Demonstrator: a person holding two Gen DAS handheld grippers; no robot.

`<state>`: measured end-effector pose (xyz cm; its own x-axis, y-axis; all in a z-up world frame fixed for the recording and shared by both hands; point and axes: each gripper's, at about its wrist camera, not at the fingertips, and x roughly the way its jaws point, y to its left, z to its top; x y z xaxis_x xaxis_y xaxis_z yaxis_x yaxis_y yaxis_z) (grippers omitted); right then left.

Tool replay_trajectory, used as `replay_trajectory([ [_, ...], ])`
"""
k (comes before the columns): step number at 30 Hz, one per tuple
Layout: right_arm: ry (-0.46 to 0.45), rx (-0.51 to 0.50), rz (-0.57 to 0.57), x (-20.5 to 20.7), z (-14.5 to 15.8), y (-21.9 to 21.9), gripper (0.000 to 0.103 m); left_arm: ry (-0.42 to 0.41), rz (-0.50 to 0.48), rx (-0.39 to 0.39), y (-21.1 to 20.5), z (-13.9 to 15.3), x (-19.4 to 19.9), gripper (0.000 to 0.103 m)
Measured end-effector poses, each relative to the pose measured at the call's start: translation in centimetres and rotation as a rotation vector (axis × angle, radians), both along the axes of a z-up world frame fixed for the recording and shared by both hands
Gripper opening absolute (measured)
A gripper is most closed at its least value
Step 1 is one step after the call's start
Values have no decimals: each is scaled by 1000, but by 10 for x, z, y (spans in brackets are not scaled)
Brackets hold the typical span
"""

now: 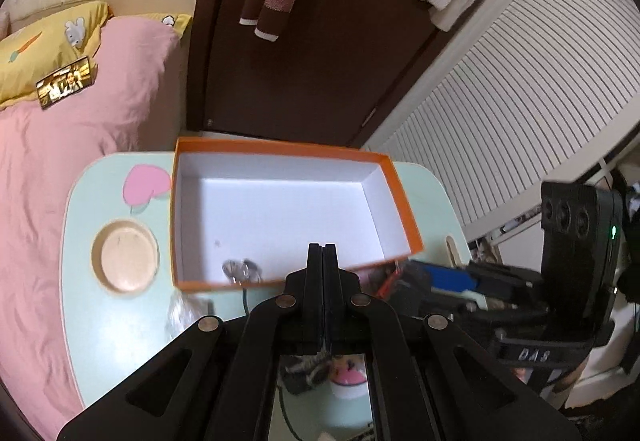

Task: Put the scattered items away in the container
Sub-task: 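Lift the metal knob out over the table with the left tool, then release the metal knob with the left tool while the right tool drops the black block on the pile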

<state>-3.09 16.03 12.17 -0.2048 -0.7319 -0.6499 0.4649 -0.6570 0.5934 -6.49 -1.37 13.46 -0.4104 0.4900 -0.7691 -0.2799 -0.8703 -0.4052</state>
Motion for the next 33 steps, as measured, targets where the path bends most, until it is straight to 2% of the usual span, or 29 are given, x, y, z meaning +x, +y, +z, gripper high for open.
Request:
replay_trajectory([
  [4,1,16,-26,11,-4,5,39,3,14,-4,-2,-12,26,0],
  [9,-28,35,-80,22,-20,22,39,26,80,-50,-9,-45,49,0],
  [13,-56,38,-143,28,-34,38,39,3,60,-48,-5,-70,60,0],
  [18,-81,37,-194,27,-49,49,39,20,94,-54,-4,-80,65,0],
  [26,-86,87,-134,22,-74,11,39,73,137,-100,-6,-89,68,1],
  [28,-72,100,-118,24,-77,1,39,91,142,-103,-8,-91,71,7],
  [30,-52,99,-94,27,-76,-4,40,106,153,-90,-11,-89,74,23],
  [31,-40,88,-86,29,-75,-5,40,115,159,-80,-13,-88,76,27],
  [33,-25,59,-93,30,-70,0,44,142,172,-47,-19,-84,79,49],
])
